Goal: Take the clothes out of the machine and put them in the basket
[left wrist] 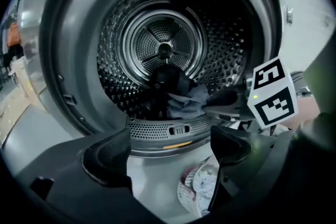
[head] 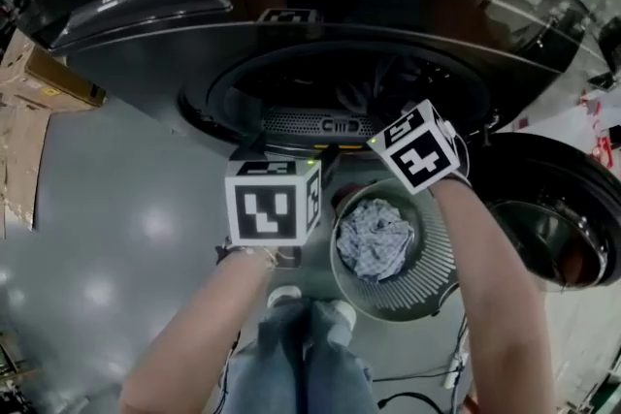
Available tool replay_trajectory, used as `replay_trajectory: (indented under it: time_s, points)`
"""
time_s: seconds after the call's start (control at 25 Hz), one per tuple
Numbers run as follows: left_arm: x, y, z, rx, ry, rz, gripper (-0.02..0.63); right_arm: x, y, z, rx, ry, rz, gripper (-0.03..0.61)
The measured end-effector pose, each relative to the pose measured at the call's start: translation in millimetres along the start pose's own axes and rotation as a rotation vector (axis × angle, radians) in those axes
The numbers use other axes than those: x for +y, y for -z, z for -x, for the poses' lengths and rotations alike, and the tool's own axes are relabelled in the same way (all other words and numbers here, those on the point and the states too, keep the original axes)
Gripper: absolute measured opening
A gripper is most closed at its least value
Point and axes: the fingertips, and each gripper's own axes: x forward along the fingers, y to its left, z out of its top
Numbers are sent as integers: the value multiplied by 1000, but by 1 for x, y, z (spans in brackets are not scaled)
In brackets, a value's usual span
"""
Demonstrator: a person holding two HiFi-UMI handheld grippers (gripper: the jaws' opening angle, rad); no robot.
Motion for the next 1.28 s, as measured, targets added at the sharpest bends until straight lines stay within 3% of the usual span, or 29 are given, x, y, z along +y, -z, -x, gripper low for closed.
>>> replay_trajectory:
  time_s: [0.2,0.48,0.68,0.92,1.28]
  points:
    - [-12,-10,26,12,6,-43,471,6,0,43,-8,-4,-86,28]
    - [-27,-10,58,51,1,-31,471,24,18,96,18,-33,-169,28]
    - [-44,-1,85,92,9,-76,471,49,43,135,81,-64,-228,28]
    - [-56,13,99,109,5,-59,471,77,74,167,152,-109,-320,28]
    - [-66,20,95,116,11,-70,469,128,138,177,305,-158,-400,28]
